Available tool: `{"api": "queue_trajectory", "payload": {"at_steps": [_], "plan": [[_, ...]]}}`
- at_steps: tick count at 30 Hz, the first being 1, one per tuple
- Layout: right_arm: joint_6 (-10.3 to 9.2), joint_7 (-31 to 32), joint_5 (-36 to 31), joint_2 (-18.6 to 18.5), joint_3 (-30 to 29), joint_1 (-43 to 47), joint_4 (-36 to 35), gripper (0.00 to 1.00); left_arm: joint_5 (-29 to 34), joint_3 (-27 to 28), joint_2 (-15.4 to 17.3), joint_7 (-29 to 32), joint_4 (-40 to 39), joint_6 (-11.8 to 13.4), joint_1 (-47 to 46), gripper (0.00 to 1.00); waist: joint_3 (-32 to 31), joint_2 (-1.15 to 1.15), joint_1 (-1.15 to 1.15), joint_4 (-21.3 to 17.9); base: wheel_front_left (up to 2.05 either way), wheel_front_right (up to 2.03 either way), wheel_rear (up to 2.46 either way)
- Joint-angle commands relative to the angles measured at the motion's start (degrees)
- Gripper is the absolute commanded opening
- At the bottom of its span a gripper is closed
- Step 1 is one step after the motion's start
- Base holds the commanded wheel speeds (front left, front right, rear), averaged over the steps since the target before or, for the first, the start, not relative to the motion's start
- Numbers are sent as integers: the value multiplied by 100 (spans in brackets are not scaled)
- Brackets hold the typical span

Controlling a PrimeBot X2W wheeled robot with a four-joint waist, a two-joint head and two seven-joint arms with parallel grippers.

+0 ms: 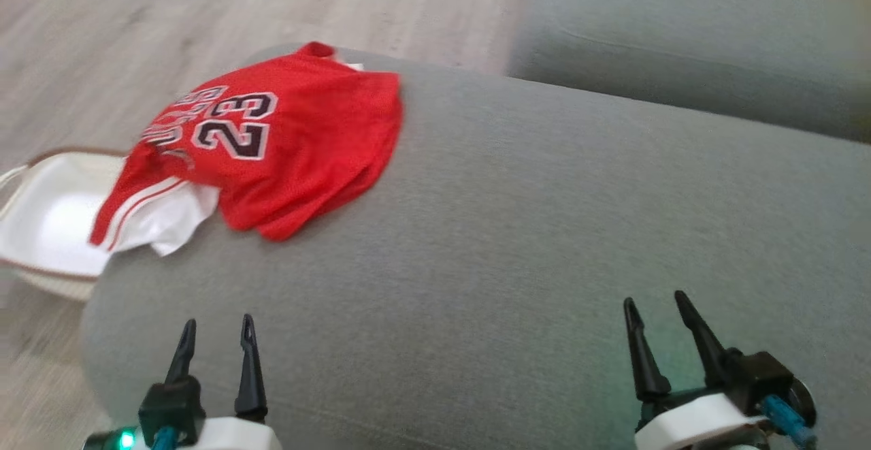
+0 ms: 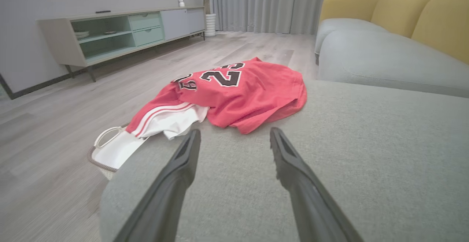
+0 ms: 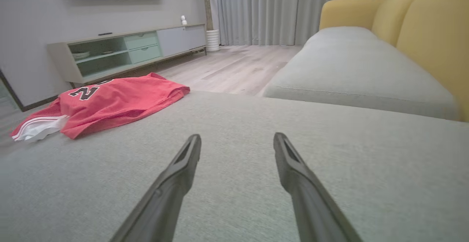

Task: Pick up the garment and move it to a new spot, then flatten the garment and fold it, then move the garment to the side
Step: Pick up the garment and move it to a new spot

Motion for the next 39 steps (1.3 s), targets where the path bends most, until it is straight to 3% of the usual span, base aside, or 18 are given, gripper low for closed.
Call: {"api": "queue_trajectory", "payload": {"at_steps": [1, 7, 14, 22, 30, 38, 39], "plan": [[44, -63, 55, -34, 193, -321, -140, 100, 24, 198, 12, -71, -224, 34, -155, 100, -43, 0, 0, 266, 0, 0, 0], [44, -63, 51, -33, 325, -412, -125, 100, -13, 226, -16, -71, -348, 85, -144, 100, 139, 0, 0, 265, 0, 0, 0], [44, -63, 41, -255, 322, -641, -278, 100, -200, 336, -7, -15, -495, 14, -730, 100, 772, 0, 0, 66, 0, 0, 0], [44, -63, 127, -737, 381, -1007, -519, 100, -513, 439, 411, 1200, -63, -450, -2461, 100, 1656, 0, 0, -138, 0, 0, 0], [44, -63, 230, -1025, 586, -1330, -634, 100, -868, 79, 466, 2886, 1131, -1083, -4284, 100, 2139, 0, 0, -341, 0, 0, 0], [44, -63, 351, -1257, 784, -1670, -735, 100, -1038, -50, 332, 3491, 2950, -1278, -5414, 100, 2592, 0, 0, -656, 0, 0, 0], [44, -63, 365, -1272, 778, -1684, -733, 100, -996, -98, 350, 3491, 3104, -1298, -5496, 89, 2612, 0, 0, -684, 0, 0, 0]]}}
